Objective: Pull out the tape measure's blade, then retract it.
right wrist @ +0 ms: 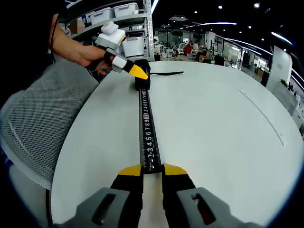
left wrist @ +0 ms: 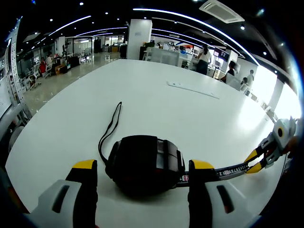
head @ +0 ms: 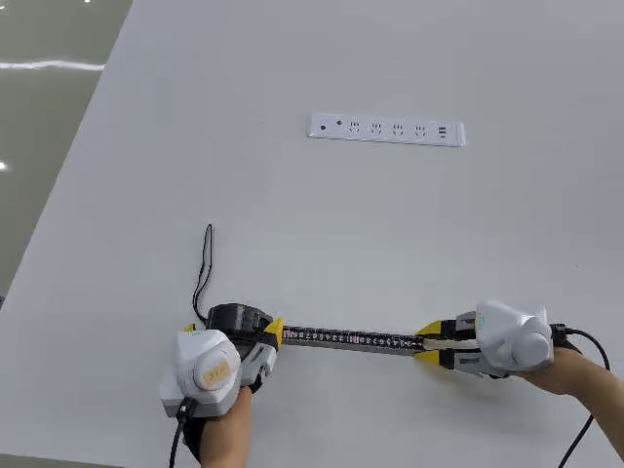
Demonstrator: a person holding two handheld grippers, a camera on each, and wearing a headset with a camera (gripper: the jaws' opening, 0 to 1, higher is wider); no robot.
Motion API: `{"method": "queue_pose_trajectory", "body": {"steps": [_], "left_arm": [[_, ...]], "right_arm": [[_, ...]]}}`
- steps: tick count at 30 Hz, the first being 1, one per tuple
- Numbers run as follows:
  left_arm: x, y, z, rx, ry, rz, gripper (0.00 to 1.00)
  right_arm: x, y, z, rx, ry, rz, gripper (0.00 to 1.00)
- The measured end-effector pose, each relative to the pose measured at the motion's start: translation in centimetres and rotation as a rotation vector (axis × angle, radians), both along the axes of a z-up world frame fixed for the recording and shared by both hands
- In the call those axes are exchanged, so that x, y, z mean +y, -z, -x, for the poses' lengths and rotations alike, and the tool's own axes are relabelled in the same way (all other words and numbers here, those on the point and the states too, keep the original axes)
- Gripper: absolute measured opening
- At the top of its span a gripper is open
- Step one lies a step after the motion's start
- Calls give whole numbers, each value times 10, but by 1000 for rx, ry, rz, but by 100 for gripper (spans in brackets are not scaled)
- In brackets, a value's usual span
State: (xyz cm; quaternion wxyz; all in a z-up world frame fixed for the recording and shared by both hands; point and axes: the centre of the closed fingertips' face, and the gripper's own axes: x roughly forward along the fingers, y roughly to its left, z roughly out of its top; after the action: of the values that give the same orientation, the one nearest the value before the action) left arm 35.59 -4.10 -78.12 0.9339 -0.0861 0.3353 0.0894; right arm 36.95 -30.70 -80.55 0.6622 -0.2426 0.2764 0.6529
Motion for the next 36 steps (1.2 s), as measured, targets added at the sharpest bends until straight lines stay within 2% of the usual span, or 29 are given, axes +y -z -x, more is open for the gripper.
{"method": "queue_pose_trajectory", "body": {"steps": [2, 3, 8, 17, 20, 27, 36], "left_arm": [[2, -1, -2, -15, -28, 18, 72], [2, 1, -3, -15, -38, 35, 71], [-1, 4, -6, -3, -55, 58, 69], [0, 5, -5, 9, -82, 55, 66], [0, 4, -5, 5, -83, 48, 66], [-1, 5, -5, 27, -72, 27, 65], [0, 5, -4, 13, -74, 35, 64]], "right_arm": [[0, 1, 0, -1, 1, 2, 13], [0, 0, 0, -4, 1, 4, 13], [0, 0, 0, -7, 3, 8, 13], [0, -1, 1, -10, 4, 13, 13], [0, -1, 1, -11, 2, 12, 13], [2, -3, 0, -14, 3, 8, 13], [2, -5, 1, -19, 6, 5, 13]]}}
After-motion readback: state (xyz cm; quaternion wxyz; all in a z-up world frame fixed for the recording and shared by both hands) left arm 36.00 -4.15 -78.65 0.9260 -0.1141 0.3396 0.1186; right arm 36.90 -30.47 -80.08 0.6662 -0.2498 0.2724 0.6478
